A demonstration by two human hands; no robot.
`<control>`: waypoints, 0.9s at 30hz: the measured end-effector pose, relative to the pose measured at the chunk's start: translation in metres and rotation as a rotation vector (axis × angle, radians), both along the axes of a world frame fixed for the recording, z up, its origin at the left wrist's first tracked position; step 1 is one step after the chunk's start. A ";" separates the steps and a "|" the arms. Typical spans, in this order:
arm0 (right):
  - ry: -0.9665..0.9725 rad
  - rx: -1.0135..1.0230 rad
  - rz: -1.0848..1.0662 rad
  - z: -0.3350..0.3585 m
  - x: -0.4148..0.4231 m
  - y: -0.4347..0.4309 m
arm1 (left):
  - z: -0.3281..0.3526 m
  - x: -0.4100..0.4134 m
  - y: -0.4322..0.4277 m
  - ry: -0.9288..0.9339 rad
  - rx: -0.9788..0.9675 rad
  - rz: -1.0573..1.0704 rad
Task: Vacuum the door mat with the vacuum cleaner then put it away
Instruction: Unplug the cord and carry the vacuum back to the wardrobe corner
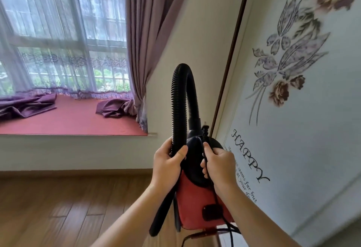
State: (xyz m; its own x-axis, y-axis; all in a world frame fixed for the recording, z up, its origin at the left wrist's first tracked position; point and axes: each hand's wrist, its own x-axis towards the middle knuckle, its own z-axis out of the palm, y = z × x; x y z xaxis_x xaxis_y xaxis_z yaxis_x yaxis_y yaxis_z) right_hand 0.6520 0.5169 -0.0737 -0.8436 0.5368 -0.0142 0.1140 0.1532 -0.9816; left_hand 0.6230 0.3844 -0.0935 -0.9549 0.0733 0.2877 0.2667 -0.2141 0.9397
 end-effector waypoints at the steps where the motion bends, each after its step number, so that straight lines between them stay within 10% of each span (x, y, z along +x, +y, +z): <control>1: -0.002 0.001 -0.007 -0.002 -0.013 -0.002 | -0.002 -0.014 -0.002 0.000 -0.007 -0.006; 27: -0.202 -0.037 0.032 -0.115 -0.288 0.099 | -0.094 -0.282 0.104 -0.337 -0.113 0.032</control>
